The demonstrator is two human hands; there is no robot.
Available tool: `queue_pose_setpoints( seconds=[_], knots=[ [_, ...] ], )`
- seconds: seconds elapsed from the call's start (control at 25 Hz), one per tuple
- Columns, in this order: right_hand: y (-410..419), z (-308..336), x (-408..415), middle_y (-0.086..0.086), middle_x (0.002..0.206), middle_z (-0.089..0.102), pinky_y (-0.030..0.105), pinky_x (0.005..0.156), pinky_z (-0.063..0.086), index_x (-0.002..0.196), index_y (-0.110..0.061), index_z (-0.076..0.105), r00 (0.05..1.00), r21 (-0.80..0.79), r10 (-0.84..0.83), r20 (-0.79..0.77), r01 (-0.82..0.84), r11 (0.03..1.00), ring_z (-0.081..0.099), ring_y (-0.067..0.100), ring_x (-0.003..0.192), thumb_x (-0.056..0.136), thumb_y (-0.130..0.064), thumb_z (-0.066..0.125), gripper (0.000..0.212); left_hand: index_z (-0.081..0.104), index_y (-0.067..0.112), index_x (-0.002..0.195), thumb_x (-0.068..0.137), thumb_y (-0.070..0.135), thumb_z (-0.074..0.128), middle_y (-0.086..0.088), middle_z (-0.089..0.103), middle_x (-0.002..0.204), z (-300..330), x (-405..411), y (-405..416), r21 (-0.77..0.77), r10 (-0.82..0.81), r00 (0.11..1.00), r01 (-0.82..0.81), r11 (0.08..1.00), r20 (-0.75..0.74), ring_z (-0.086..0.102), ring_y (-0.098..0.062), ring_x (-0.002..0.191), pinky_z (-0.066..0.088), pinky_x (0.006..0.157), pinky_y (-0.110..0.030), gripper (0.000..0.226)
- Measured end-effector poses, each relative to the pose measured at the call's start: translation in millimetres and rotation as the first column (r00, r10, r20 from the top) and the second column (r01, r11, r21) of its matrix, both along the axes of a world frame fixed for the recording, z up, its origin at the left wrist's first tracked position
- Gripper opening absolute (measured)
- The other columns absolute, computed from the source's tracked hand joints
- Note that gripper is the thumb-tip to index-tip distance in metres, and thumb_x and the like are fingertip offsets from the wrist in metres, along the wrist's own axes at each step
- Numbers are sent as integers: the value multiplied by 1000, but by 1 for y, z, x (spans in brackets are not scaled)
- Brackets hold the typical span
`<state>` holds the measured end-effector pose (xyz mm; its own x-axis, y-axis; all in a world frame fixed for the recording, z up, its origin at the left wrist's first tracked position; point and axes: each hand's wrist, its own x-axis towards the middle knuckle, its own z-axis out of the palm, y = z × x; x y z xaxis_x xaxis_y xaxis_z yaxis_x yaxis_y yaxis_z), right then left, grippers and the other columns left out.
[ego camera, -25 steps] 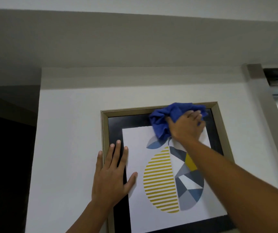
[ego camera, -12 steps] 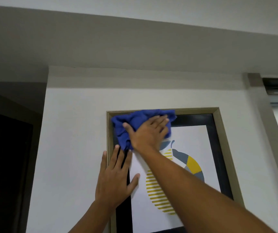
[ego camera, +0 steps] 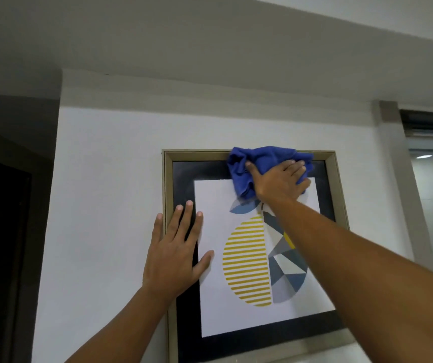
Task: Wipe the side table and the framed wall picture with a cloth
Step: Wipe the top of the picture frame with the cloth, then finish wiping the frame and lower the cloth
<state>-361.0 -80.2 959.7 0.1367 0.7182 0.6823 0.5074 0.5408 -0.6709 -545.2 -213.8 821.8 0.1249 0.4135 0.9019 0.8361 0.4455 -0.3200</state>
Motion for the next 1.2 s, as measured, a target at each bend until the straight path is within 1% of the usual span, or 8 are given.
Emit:
queue_pose_setpoints(
  seconds=[0.2, 0.36, 0.44, 0.56, 0.76, 0.84, 1.0, 1.2],
  knots=[
    [44, 0, 60, 26, 163, 2, 50, 121, 5, 152, 7, 1, 997, -47, 18, 76, -14, 999, 4, 37, 152, 88, -73, 38, 109, 19, 17, 157, 93, 70, 23, -11, 16, 165, 1, -3, 1, -7, -14, 1000, 14, 1000, 3, 15, -32, 151, 14, 120, -61, 83],
    [46, -17, 82, 29, 153, 34, 46, 115, 29, 146, 6, 32, 979, 134, -33, 200, 6, 991, 32, 39, 142, 101, -45, 40, 69, 20, 15, 156, 91, 70, 27, -14, 15, 165, 3, -3, 1, 8, -44, 999, 44, 999, -18, 14, -34, 151, 8, 120, -62, 86],
    [44, -41, 95, 28, 143, 46, 48, 106, 39, 138, 5, 44, 972, 246, -72, 223, 16, 969, 44, 41, 131, 101, -29, 46, 50, 18, 14, 157, 92, 70, 29, -16, 10, 166, -4, 4, 4, -36, -88, 991, 85, 996, -99, 11, -34, 152, 6, 120, -62, 86],
    [41, -93, 120, 20, 143, 48, 49, 96, 47, 142, -4, 40, 978, 228, -14, 207, -35, 973, 56, 40, 117, 100, -22, 46, 46, 19, 16, 157, 92, 66, 36, -15, 8, 167, -29, 41, 30, -182, -236, 931, 190, 965, -277, 8, -34, 153, 11, 119, -63, 84],
    [29, -209, 182, 14, 135, 59, 44, 89, 51, 139, -11, 43, 986, 78, 52, 161, -66, 995, 63, 38, 106, 98, -23, 48, 43, 18, 18, 157, 86, 54, 55, -17, 12, 165, -99, 176, 102, -310, -445, 867, 370, 876, -224, 14, -34, 151, 22, 118, -60, 88],
    [29, -259, 224, 11, 119, 67, 38, 82, 50, 130, -12, 50, 985, -11, 55, 161, -54, 998, 65, 35, 98, 98, -29, 48, 36, 22, 16, 156, 86, 49, 58, -18, 19, 163, -134, 231, 128, -368, -512, 835, 419, 830, -203, 22, -36, 149, 29, 115, -59, 85],
    [25, -351, 323, 4, 93, 68, 29, 69, 39, 119, -14, 56, 985, -223, -2, 172, 41, 974, 64, 26, 80, 100, -38, 45, 33, 30, 16, 154, 99, 33, 49, -19, 29, 160, -212, 317, 176, -414, -677, 705, 563, 715, -210, 36, -36, 144, 35, 112, -58, 61],
    [40, -483, 451, 14, 109, 69, 35, 72, 46, 118, -11, 55, 918, -449, -72, 389, 258, 856, 64, 30, 83, 99, -36, 43, 34, 40, 18, 149, 98, 24, 52, -15, 35, 158, -357, 445, 221, -548, -800, 597, 651, 525, -58, 40, -35, 141, 34, 108, -57, 53]
  ],
)
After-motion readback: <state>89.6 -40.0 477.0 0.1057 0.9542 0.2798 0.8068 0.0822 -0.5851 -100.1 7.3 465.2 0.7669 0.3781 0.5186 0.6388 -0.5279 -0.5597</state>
